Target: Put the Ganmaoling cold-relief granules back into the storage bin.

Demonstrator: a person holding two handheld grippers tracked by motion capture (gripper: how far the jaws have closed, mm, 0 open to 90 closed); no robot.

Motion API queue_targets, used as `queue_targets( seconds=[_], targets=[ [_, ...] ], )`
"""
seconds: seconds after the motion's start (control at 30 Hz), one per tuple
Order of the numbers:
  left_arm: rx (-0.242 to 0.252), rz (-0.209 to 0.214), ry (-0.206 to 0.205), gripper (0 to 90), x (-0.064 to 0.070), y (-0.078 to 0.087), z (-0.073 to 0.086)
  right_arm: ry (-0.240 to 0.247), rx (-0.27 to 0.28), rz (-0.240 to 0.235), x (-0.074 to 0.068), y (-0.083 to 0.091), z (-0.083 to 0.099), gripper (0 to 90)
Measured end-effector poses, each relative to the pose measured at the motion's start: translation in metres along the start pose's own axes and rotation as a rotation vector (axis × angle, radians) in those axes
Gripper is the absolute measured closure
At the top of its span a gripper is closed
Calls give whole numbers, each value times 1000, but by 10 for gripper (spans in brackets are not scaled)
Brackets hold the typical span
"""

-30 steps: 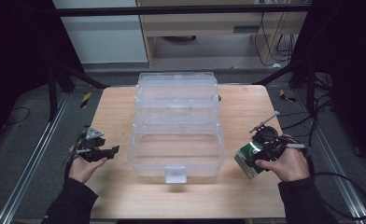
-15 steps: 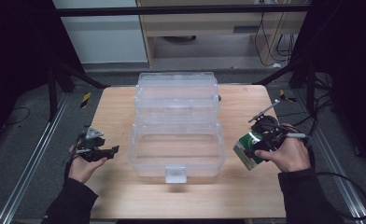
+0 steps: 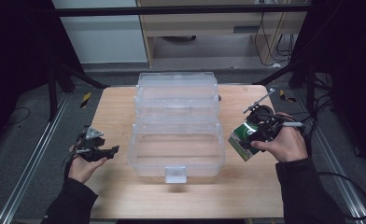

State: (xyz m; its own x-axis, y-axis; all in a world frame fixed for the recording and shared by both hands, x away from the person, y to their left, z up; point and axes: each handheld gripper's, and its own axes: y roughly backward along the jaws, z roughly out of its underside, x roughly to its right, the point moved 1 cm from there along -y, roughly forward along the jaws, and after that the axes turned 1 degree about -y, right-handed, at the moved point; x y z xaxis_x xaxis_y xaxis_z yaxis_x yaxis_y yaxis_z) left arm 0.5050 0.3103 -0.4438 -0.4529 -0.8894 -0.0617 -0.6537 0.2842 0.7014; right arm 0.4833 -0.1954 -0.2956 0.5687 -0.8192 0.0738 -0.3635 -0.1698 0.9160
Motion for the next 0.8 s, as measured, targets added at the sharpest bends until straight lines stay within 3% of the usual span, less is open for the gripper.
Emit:
queue_targets(
  seconds=[0.5, 0.8],
  targets=[
    [1, 3, -5, 315, 1, 0, -1, 108, 2, -28, -16, 6, -30, 175],
    [1, 3, -4, 315, 0, 0, 0, 230, -10, -83, -32, 2, -47, 174]
  ],
)
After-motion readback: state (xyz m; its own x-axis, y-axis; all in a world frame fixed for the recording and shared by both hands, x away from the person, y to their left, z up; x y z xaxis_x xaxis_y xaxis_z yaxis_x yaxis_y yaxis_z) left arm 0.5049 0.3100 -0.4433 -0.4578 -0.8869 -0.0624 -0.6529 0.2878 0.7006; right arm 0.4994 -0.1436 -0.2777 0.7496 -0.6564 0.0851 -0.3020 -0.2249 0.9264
